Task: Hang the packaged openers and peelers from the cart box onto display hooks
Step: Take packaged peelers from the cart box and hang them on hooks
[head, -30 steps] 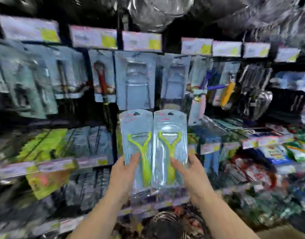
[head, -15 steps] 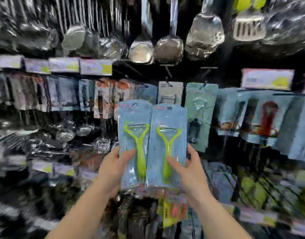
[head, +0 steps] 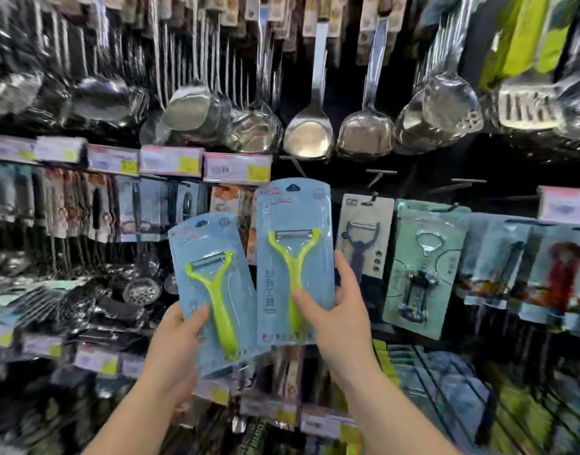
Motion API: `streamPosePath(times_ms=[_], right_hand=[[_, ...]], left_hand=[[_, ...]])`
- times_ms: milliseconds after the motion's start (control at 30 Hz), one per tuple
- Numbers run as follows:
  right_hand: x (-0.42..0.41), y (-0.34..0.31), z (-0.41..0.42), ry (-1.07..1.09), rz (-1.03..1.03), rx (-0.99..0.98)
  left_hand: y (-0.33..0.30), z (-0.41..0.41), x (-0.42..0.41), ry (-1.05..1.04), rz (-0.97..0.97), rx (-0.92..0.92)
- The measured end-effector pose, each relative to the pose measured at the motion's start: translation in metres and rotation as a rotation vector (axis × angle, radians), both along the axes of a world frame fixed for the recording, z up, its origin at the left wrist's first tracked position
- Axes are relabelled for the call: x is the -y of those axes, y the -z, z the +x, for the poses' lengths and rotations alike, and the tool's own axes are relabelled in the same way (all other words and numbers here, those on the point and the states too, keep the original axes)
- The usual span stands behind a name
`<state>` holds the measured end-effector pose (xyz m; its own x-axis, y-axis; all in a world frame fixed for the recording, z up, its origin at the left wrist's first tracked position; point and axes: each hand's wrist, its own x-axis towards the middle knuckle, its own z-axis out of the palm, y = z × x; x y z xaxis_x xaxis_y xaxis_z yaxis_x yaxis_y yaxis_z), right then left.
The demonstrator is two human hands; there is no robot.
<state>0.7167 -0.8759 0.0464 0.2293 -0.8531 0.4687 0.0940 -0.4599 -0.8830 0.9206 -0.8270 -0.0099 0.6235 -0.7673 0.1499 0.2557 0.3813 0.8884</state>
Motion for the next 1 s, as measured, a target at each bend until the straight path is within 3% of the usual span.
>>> streamPosePath(times_ms=[633, 767, 833, 900, 1000], right_hand=[[0.021, -0.016, 0.025, 0.14, 0.111, -0.024], [0.023, -0.018, 0.027, 0.479, -0.008, -0.405], [0.015, -0.004, 0.025, 0.358, -0.092, -0.361], [0.002, 0.012, 0.025, 0.11, -0.039, -0.303], [-0.007, 0.026, 0.025, -0.027, 0.034, -0.232]], left_hand=[[0.014, 0.013, -0.003, 0.041, 0.042, 0.04], [0.017, 0.01, 0.002, 0.059, 0.017, 0.066], [0.015, 0.006, 0.005, 0.096, -0.002, 0.1], [0.01, -0.002, 0.008, 0.153, -0.044, 0.145], [-0.005, -0.022, 0.014, 0.24, -0.121, 0.192]])
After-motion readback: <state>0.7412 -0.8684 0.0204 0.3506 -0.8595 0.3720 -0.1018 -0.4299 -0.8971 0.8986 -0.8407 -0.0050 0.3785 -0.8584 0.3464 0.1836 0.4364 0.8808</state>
